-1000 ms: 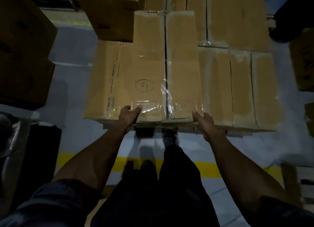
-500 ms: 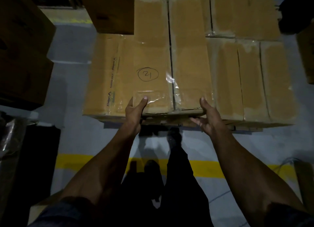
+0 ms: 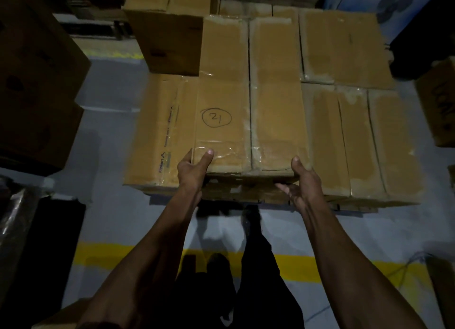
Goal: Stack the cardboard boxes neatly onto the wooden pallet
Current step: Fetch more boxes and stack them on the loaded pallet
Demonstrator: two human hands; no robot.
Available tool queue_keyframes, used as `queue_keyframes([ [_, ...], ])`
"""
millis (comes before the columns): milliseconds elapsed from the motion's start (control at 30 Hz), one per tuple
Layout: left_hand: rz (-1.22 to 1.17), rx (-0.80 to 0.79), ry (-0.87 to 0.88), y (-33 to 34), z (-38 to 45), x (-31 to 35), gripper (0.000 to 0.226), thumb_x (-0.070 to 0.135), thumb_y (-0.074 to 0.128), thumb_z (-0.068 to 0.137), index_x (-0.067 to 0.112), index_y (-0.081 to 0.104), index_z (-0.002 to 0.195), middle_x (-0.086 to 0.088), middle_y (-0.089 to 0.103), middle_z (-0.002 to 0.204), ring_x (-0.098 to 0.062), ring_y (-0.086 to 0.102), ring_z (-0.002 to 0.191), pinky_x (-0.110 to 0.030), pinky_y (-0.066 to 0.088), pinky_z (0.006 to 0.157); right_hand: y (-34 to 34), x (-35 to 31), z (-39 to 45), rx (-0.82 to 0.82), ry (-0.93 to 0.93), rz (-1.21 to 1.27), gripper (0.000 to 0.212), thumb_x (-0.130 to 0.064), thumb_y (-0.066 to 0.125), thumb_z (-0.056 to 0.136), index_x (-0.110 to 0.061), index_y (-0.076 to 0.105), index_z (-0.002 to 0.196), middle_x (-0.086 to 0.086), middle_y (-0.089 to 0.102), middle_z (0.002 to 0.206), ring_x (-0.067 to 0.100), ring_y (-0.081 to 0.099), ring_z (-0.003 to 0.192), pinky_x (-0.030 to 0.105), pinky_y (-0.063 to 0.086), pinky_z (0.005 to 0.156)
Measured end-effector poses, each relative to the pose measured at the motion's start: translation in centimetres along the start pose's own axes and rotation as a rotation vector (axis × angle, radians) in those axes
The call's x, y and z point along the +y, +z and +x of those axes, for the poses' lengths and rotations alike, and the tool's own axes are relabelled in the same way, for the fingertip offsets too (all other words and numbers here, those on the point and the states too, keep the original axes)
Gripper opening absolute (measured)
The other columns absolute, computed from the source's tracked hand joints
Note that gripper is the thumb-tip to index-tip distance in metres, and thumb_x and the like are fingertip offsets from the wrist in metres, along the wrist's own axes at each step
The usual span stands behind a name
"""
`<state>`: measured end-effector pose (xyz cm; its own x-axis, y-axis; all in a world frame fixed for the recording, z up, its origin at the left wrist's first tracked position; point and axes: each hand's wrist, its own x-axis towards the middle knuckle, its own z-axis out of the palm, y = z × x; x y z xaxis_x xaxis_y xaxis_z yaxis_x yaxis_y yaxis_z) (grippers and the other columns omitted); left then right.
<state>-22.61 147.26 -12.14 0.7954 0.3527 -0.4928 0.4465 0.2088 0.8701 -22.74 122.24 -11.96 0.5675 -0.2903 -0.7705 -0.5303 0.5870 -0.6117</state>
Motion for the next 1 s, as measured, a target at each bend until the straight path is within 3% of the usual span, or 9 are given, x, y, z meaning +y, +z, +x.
queue_keyframes([
  [133,-0.005,-0.009,0.011,0.7,0.8,2.3,0.067,0.062,0.082,0.058,0.024,0.071,0.112,0.002,0.075,0.104,-0.025,0.068,0.105,-0.054,0.052,0.095,1.6,-2.5,-1.0,-0.022,-0.038,0.011,0.094,-0.032,0.082,0.07,-0.012,0.037,0.15,0.016,0.046,0.148,0.042,0.046,0.131,0.06,0.056,0.081],
  [200,-0.019,-0.018,-0.005,1.5,1.5,3.6,0.062,0.061,0.082,0.056,0.027,0.072,0.107,0.002,0.076,0.101,-0.027,0.069,0.101,-0.057,0.053,0.091,2.8,-4.1,-1.0,-0.033,-0.046,0.014,0.078,-0.027,0.078,0.081,-0.009,0.041,0.147,0.017,0.052,0.141,0.04,0.052,0.125,0.059,0.056,0.083],
  [333,-0.018,-0.014,-0.029,3.8,3.4,5.0,0.055,0.053,0.084,0.064,0.026,0.071,0.11,0.0,0.076,0.099,-0.03,0.071,0.097,-0.057,0.057,0.083,4.2,-6.9,0.4,-0.054,-0.076,0.009,0.039,-0.018,0.068,0.093,-0.007,0.055,0.128,0.015,0.063,0.114,0.034,0.063,0.103,0.051,0.057,0.072],
  [400,-0.031,-0.015,-0.027,5.2,4.3,5.3,0.045,0.043,0.082,0.074,0.025,0.07,0.113,-0.001,0.075,0.101,-0.031,0.07,0.098,-0.055,0.058,0.082,4.4,-8.2,1.7,-0.072,-0.074,0.0,0.025,-0.017,0.067,0.093,-0.012,0.06,0.117,0.016,0.065,0.113,0.036,0.063,0.106,0.054,0.057,0.079],
  [533,-0.028,-0.025,-0.04,7.5,4.9,5.3,0.04,0.039,0.078,0.079,0.022,0.068,0.115,0.001,0.075,0.103,-0.025,0.07,0.099,-0.051,0.057,0.086,4.2,-10.2,4.0,-0.052,-0.064,-0.012,0.02,-0.015,0.066,0.093,-0.014,0.064,0.112,0.016,0.067,0.115,0.039,0.063,0.11,0.062,0.052,0.092],
  [667,-0.022,-0.015,-0.071,8.5,4.4,4.7,0.044,0.045,0.081,0.074,0.023,0.07,0.111,0.001,0.075,0.102,-0.024,0.07,0.098,-0.049,0.057,0.087,3.1,-11.1,4.5,-0.032,-0.042,-0.042,0.026,-0.016,0.065,0.092,-0.015,0.063,0.119,0.014,0.069,0.116,0.036,0.065,0.106,0.055,0.054,0.089],
  [767,-0.021,-0.026,-0.069,9.0,4.0,4.5,0.02,0.028,0.077,0.084,0.02,0.073,0.102,-0.007,0.075,0.096,-0.023,0.073,0.085,-0.042,0.059,0.072,2.3,-10.7,4.6,0.023,-0.01,-0.032,0.041,-0.018,0.067,0.092,-0.012,0.057,0.131,0.014,0.069,0.114,0.038,0.067,0.1,0.051,0.054,0.085],
  [833,-0.025,-0.04,-0.082,9.5,4.1,4.8,0.019,0.022,0.074,0.086,0.016,0.071,0.104,-0.009,0.075,0.096,-0.02,0.073,0.079,-0.037,0.057,0.065,2.4,-10.7,5.0,0.046,0.005,-0.007,0.055,-0.017,0.068,0.092,-0.011,0.047,0.143,0.011,0.067,0.111,0.038,0.066,0.098,0.053,0.054,0.087],
  [1000,-0.013,-0.065,-0.065,11.1,6.8,6.7,0.018,0.023,0.074,0.086,0.019,0.073,0.103,-0.006,0.075,0.097,-0.026,0.073,0.088,-0.048,0.06,0.076,4.0,-12.3,7.0,0.07,0.03,0.044,0.069,-0.015,0.067,0.092,-0.017,0.033,0.153,0.018,0.055,0.134,0.045,0.059,0.11,0.062,0.05,0.095],
])
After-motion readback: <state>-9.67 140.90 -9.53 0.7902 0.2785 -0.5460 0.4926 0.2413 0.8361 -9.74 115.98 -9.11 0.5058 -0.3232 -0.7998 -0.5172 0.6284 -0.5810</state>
